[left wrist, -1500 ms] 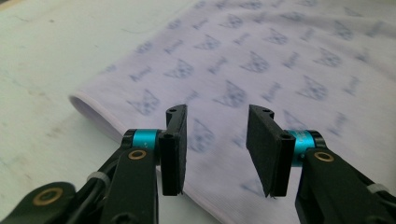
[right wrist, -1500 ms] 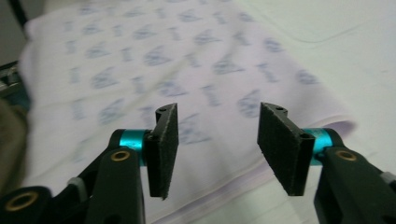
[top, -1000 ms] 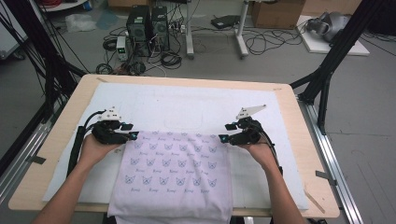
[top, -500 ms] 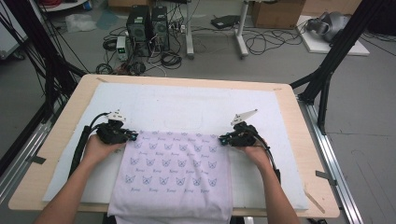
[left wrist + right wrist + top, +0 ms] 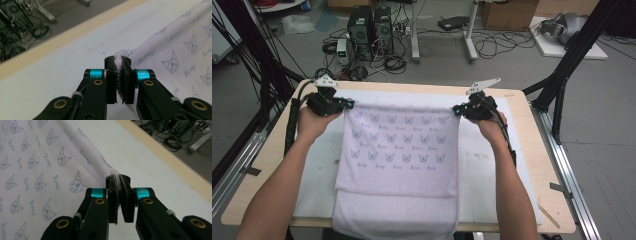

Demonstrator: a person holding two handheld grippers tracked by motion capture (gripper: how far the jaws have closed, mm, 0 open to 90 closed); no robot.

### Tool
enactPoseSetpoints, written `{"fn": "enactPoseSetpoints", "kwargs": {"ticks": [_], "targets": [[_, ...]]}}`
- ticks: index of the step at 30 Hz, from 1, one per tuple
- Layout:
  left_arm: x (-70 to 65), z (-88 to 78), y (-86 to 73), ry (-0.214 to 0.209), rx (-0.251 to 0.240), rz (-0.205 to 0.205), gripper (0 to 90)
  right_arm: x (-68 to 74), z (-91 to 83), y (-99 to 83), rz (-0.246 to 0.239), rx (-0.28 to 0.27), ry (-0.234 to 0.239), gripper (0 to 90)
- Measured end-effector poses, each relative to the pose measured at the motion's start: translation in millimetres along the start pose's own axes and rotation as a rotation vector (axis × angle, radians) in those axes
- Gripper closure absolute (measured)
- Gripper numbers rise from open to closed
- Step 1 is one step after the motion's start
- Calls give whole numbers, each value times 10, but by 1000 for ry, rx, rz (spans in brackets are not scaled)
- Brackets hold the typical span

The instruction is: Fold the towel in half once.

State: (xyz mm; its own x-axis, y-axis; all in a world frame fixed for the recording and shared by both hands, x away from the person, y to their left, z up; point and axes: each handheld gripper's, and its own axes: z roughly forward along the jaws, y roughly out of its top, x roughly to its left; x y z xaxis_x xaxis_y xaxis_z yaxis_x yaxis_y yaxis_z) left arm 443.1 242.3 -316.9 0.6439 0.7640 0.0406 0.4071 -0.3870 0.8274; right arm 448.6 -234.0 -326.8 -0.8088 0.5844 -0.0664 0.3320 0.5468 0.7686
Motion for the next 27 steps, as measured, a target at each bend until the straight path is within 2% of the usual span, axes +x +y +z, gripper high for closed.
{"fn": "enactPoseSetpoints", "kwargs": {"ticks": [3,4,5,6,7,8,10,11,14,17,18,19,21,22,25,27], "targets": [[35,-31,248,25,-35,21,844,-112,-107,224,-17,-11,-42,860],[38,-13,272,33,-41,27,837,-149,-118,272,-16,-9,-56,851],[36,8,270,45,-44,25,804,-180,-113,293,-19,-17,-78,802],[41,40,252,58,-35,17,721,-207,-101,292,-6,-26,-92,726],[55,71,206,56,-18,9,664,-250,-75,267,29,-35,-88,684],[67,80,167,53,-10,7,647,-298,-32,216,60,-20,-93,631],[96,80,35,45,-14,-1,630,-316,18,116,80,0,-82,615],[120,69,-52,44,-5,-12,623,-307,41,60,84,11,-74,578],[143,23,-262,19,1,-41,587,-244,85,-107,90,33,-39,524],[108,-29,-421,-18,0,-44,571,-151,82,-222,95,46,-3,482],[82,-50,-472,-35,-11,-42,563,-118,86,-244,116,70,23,449],[50,-68,-517,-58,-18,-34,555,-74,89,-276,123,67,43,462],[-45,-89,-608,-110,-30,-12,533,62,64,-329,72,64,40,468],[-101,-93,-645,-127,-24,5,524,118,50,-358,68,47,51,466],[-244,-122,-757,-159,-20,36,509,287,-19,-471,62,10,77,458],[-326,-151,-830,-173,-25,54,509,373,-54,-538,57,9,82,453]]}}
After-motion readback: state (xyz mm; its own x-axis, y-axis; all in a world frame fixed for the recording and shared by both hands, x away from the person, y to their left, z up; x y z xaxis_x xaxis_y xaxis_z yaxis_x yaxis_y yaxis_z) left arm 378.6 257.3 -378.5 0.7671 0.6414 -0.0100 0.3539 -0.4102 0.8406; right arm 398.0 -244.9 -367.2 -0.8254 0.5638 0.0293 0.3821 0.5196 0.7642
